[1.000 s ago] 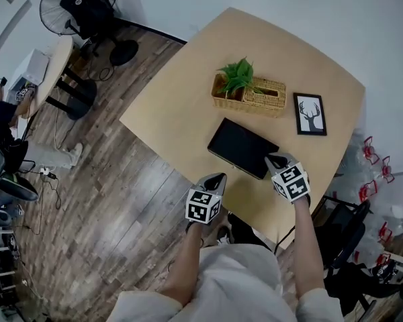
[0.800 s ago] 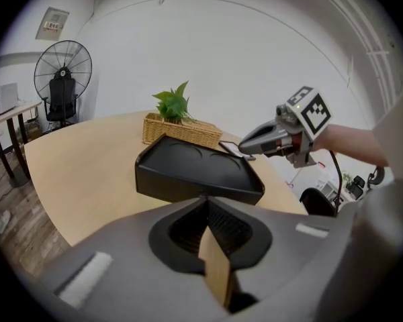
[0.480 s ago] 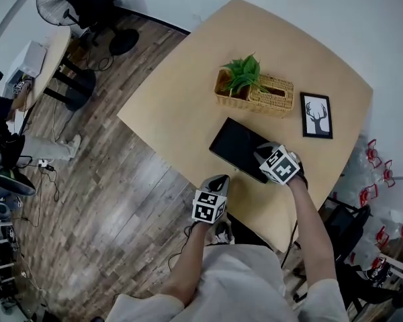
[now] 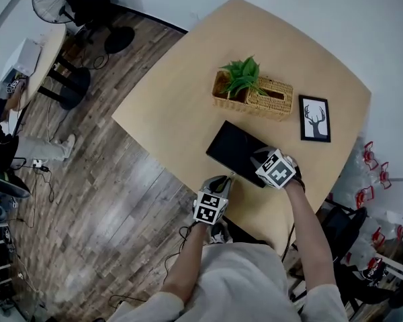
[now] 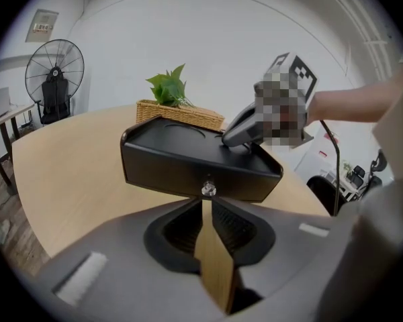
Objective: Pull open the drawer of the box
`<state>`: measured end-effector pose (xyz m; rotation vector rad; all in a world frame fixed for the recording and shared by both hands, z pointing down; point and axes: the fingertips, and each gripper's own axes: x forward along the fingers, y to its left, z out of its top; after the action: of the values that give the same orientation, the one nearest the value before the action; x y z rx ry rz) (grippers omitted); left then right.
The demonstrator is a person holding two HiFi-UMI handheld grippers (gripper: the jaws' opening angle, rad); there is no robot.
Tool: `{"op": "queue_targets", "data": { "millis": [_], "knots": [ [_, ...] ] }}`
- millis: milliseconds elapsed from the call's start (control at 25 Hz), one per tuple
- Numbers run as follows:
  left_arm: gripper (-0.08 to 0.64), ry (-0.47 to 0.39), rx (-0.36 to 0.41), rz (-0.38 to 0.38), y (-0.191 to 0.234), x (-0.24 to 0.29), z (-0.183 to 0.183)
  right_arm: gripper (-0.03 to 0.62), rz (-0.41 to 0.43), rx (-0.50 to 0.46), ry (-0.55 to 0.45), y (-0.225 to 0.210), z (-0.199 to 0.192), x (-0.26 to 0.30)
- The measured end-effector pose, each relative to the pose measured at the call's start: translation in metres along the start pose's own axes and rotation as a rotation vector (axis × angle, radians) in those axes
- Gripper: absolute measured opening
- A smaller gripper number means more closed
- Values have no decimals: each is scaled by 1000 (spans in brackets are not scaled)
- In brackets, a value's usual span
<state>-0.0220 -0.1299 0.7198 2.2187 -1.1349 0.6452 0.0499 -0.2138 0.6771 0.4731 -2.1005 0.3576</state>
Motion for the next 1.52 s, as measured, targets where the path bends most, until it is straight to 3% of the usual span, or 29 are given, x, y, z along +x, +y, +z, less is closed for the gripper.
{"op": "queue_targets", "data": {
  "millis": [280, 1120, 1520],
  "knots": [
    [145, 36, 29, 7, 4, 16, -18, -2, -13, 10, 0, 3, -4, 2],
    [126, 8, 35, -7, -8, 32, 12, 0, -25, 1, -2, 2, -6, 3],
    [126, 18, 33, -5, -6, 32, 9, 0, -14, 14, -1, 1, -5, 2]
  ]
}}
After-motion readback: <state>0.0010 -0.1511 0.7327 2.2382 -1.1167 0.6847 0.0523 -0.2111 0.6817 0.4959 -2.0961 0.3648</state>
